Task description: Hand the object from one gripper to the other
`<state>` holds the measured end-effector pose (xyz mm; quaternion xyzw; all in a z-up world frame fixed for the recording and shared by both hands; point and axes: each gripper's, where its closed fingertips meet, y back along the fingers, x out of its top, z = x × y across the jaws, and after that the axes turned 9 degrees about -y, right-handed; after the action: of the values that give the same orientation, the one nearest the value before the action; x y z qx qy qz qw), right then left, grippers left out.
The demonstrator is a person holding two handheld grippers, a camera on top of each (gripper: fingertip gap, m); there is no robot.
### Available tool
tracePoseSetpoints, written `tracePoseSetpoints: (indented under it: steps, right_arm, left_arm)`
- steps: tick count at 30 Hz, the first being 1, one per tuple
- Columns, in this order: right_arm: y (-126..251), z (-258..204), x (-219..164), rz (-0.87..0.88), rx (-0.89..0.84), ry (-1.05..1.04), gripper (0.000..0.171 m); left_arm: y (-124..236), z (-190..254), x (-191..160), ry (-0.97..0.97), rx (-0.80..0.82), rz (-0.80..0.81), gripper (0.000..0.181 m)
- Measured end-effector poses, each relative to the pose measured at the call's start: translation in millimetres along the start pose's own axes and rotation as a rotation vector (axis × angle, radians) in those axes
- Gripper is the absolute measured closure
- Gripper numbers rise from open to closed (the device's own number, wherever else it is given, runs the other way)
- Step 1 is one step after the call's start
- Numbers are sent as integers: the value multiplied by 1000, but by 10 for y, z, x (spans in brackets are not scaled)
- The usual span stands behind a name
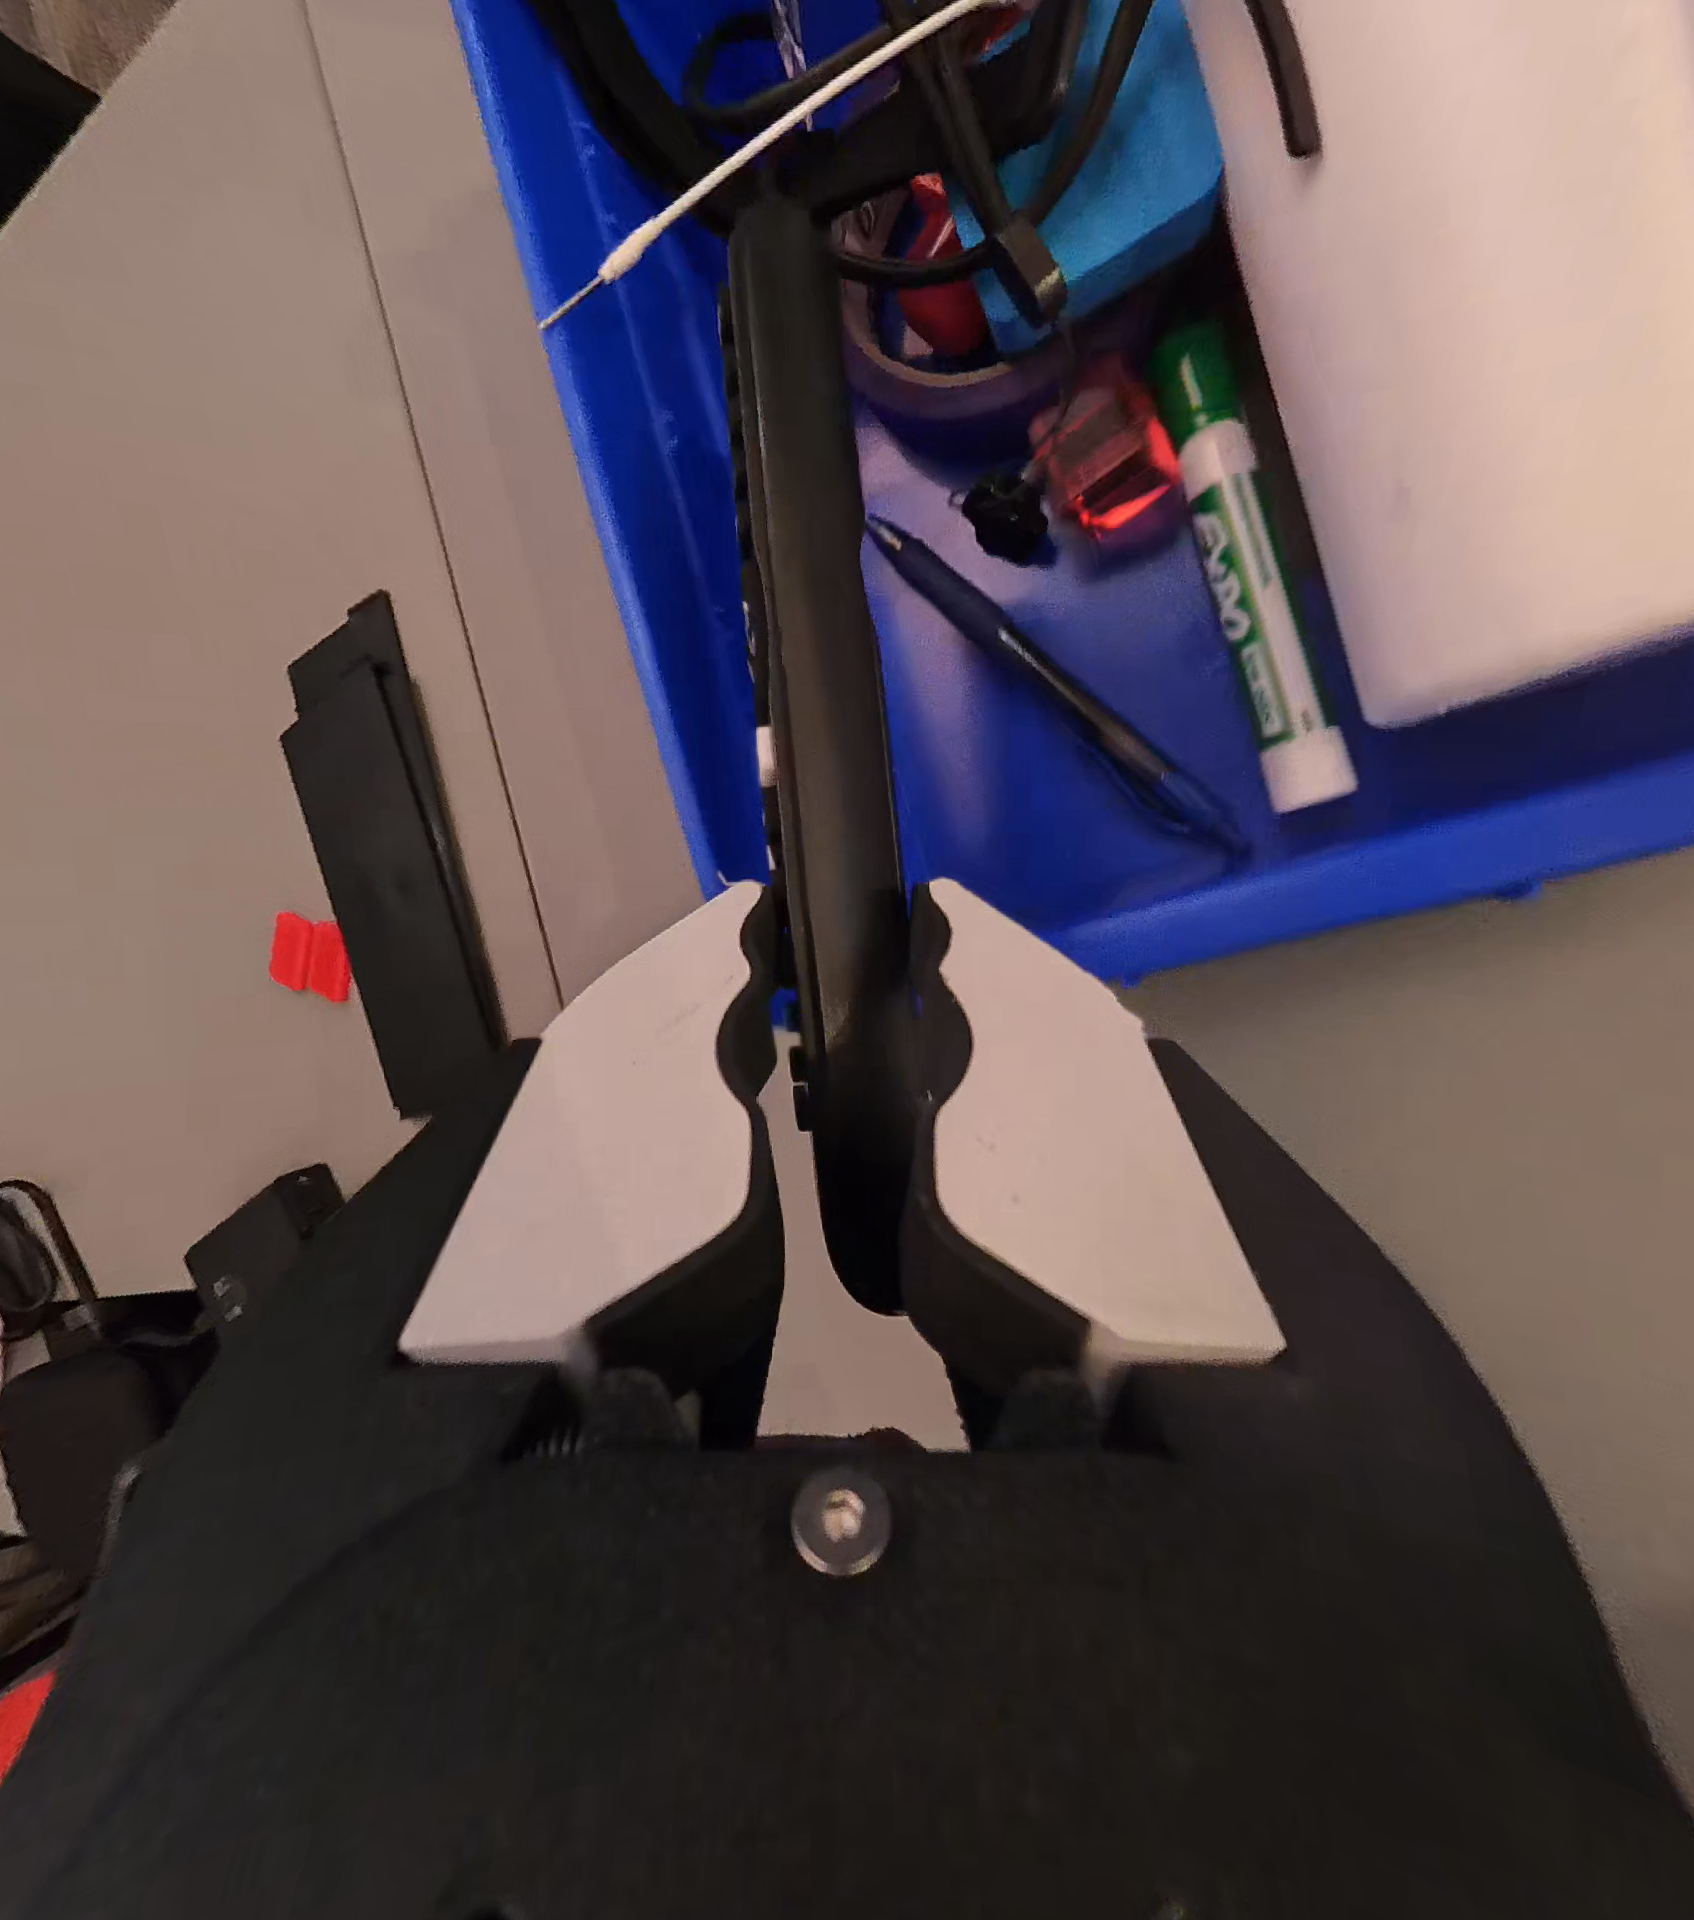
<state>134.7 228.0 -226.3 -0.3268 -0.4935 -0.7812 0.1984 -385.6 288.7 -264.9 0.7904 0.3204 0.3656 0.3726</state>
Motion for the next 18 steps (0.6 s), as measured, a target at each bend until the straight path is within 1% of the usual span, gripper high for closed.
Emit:
tracePoseSetpoints:
  steps: [4, 8, 10, 12, 13, 16, 18]
  right_arm:
    - [-23, -111, 213, 45, 9, 37, 104]
    - [-65, -285, 482, 109, 40, 82, 99]
    - [-86, -351, 645, 159, 42, 99, 91]
    - [-100, -337, 822, 213, -23, 137, 82]
    - [-109, -308, 898, 222, -85, 181, 78]
    - [-157, -351, 1114, 213, -247, 382, 75]
    - [-209, -456, 1233, 206, -292, 501, 70]
  left_arm:
    - [294, 23, -129, -9, -1, 38, 158]
    - [693, 192, -69, -23, -71, 169, 158]
    - [942, 425, 79, -72, -169, 294, 158]
    - [1172, 654, 215, -141, -231, 388, 158]
    - [1277, 783, 277, -160, -274, 425, 158]
    - [1585, 1238, 454, -172, -480, 527, 158]
    - [1739, 1483, 547, -179, -594, 573, 158]
